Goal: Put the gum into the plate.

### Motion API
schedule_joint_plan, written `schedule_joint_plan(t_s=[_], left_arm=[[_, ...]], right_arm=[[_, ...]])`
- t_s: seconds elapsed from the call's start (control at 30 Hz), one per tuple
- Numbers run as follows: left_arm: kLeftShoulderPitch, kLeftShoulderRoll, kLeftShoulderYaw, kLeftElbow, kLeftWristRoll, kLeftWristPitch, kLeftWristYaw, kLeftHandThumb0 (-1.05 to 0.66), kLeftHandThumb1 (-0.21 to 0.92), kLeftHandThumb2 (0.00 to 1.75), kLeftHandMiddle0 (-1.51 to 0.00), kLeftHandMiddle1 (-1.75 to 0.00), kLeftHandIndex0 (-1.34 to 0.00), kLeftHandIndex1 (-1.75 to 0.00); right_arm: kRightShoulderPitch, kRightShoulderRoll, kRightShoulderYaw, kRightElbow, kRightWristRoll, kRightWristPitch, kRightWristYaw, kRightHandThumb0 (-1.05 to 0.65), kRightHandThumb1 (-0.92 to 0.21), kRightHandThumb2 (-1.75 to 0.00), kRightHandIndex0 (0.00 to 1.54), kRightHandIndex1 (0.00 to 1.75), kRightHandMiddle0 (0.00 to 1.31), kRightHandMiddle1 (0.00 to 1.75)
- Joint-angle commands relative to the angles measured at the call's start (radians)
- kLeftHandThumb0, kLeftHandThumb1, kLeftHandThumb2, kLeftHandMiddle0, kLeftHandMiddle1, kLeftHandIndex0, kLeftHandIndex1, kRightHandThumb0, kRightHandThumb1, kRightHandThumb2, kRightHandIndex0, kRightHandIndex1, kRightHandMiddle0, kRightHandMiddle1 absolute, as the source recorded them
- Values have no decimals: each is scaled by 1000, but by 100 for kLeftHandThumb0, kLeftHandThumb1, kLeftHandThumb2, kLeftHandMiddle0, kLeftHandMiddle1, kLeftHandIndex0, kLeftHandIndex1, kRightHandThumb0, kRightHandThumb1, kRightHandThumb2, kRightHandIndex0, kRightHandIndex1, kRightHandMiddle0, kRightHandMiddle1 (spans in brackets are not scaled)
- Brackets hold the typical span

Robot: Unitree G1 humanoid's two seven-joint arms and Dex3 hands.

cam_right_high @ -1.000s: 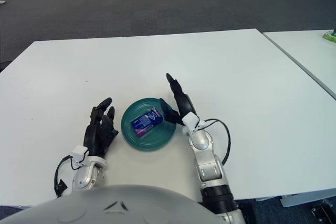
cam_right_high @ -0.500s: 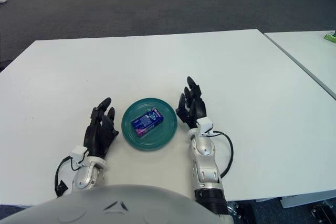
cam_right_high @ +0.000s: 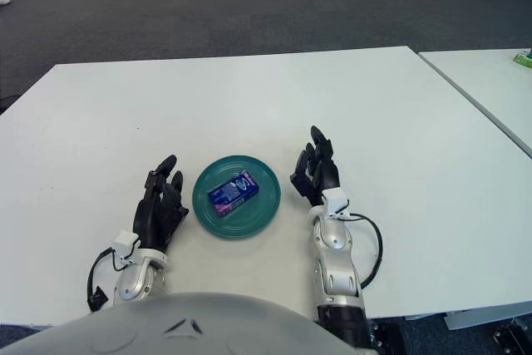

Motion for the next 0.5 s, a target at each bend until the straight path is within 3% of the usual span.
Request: schedule_joint_plan(t_s=[0.0,0.47], left_arm=[[5,8,7,-5,9,25,-10,-87,92,102,-23,0,0,-63],[6,26,11,-6,17,30,-35,-85,92,102,-23,0,0,-63]], right_arm=[[21,-1,9,-9,-4,48,2,-86,-92,-103,16,0,0,40],[50,12,21,-8,-6,159,-14,-80,-92,-99,14,0,0,35]])
